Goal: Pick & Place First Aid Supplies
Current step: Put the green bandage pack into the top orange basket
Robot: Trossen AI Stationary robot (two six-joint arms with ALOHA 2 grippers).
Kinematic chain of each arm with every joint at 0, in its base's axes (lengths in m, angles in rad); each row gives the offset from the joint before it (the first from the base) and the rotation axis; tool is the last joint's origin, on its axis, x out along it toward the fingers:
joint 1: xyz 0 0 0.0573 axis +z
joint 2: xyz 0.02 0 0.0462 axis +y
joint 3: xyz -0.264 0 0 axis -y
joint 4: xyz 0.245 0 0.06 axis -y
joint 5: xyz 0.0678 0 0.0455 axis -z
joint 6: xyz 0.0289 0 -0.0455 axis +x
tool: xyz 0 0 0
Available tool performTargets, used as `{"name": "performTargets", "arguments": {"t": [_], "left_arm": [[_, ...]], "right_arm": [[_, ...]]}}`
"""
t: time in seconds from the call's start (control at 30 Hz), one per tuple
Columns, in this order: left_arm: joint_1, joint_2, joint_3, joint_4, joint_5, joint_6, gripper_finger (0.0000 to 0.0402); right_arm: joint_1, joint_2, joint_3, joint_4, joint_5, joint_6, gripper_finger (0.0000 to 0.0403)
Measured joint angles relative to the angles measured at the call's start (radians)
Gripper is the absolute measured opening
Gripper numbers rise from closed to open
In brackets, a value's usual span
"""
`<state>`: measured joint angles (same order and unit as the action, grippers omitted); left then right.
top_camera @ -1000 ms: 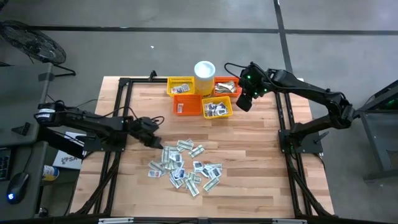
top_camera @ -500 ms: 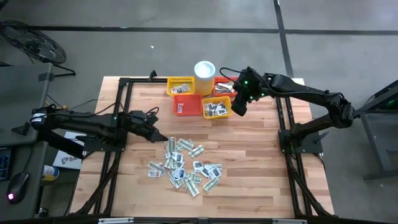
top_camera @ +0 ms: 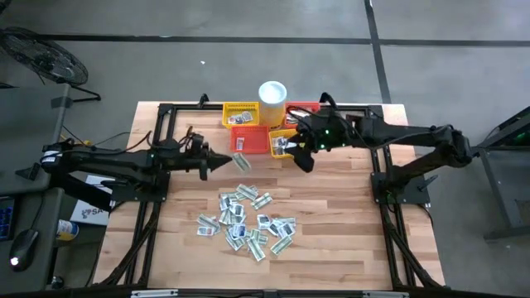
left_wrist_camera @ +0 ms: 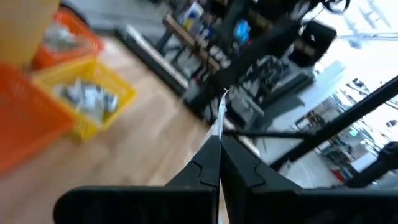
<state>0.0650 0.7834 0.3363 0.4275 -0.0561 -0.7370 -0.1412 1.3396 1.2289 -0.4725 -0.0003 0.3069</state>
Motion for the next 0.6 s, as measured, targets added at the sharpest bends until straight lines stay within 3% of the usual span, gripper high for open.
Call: {"name": "performTargets", "arguments": {"t": [0.27,0.6], "left_arm": [[0.000,0.000,0.000,0.172,-0.002,0.160,0.0000],[0.000,0.000,0.000,0.239,0.020,0.210,0.0000]], "right_arm": [[0.120,0.041,0.000,0.226,0.156,-0.055,0.0190],[0.156,0.198,0.000,0.541,0.189,-0.150,0.0190]]}}
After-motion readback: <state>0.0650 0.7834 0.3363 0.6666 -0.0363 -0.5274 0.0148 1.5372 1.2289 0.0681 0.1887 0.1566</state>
